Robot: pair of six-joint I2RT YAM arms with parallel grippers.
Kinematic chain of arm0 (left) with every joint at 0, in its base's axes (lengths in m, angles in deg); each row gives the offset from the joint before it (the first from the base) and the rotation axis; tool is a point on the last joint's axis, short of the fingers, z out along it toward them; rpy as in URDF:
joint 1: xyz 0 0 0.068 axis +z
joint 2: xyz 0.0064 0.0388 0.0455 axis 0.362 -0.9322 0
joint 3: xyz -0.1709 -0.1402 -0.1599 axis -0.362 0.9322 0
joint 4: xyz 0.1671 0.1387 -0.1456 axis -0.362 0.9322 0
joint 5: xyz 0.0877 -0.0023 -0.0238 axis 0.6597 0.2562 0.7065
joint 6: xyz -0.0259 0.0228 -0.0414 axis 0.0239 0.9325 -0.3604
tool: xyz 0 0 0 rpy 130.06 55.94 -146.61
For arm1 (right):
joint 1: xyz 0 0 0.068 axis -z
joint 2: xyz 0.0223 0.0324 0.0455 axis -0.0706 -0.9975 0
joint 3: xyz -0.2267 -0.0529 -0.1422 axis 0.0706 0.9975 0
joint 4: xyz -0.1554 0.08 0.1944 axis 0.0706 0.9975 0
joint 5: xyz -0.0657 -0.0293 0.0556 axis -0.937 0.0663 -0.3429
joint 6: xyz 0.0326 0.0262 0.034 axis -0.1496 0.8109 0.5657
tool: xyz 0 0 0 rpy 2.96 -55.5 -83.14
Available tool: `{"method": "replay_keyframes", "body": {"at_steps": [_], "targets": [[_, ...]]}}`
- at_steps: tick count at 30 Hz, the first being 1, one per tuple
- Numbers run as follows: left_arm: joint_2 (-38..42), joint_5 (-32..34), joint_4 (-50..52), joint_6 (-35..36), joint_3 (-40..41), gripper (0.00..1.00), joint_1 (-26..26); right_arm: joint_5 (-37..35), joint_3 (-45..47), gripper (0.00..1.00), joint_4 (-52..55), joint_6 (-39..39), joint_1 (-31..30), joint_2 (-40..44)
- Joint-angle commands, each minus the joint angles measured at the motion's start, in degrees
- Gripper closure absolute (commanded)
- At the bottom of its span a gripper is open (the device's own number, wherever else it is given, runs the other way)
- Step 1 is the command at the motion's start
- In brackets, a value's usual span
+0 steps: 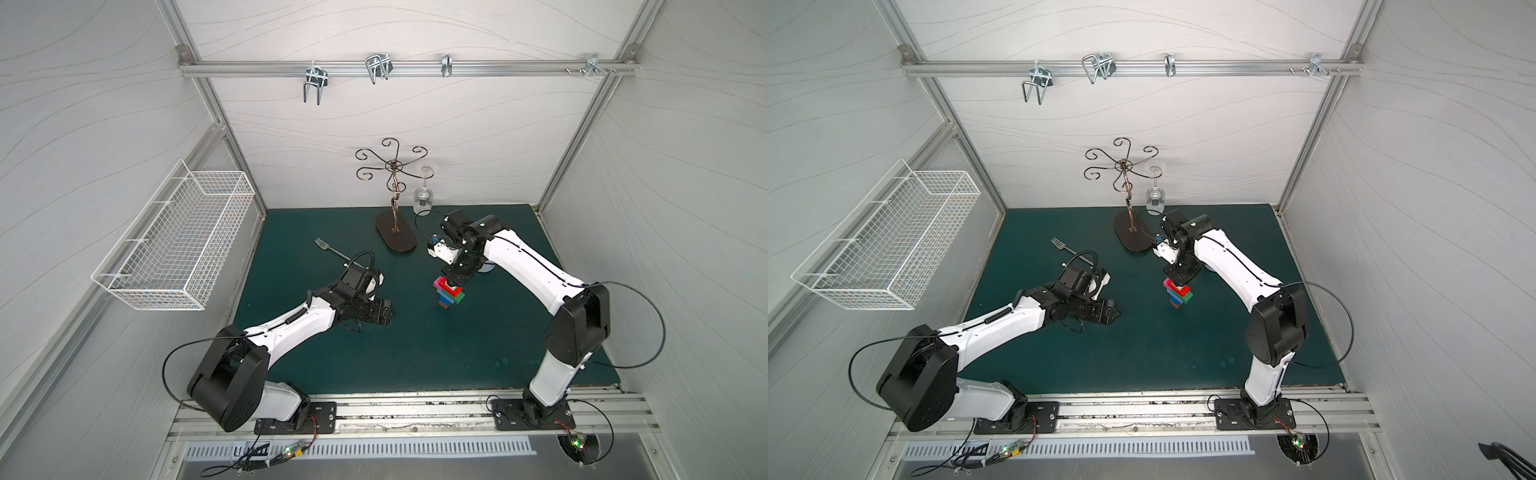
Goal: Assemble a spoon with lego
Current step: Assemble the lego brick with the lego brick.
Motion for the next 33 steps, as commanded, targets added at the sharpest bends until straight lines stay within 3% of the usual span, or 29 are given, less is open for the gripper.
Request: {"method": "replay_keyframes", "body": {"at_steps": [1,33], "targets": [[-0.9,-0.4,-1.6,0.5,-2.5,0.16,-0.3,0.1,0.6,0.77,-0.3,-0.9,0.0,0.8],[-2.6,-0.7,-1.4,0.0,-2.4,0.17,-0.4,-0.5,0.7,0.77,-1.6,-1.4,0.1,-3.4]]}}
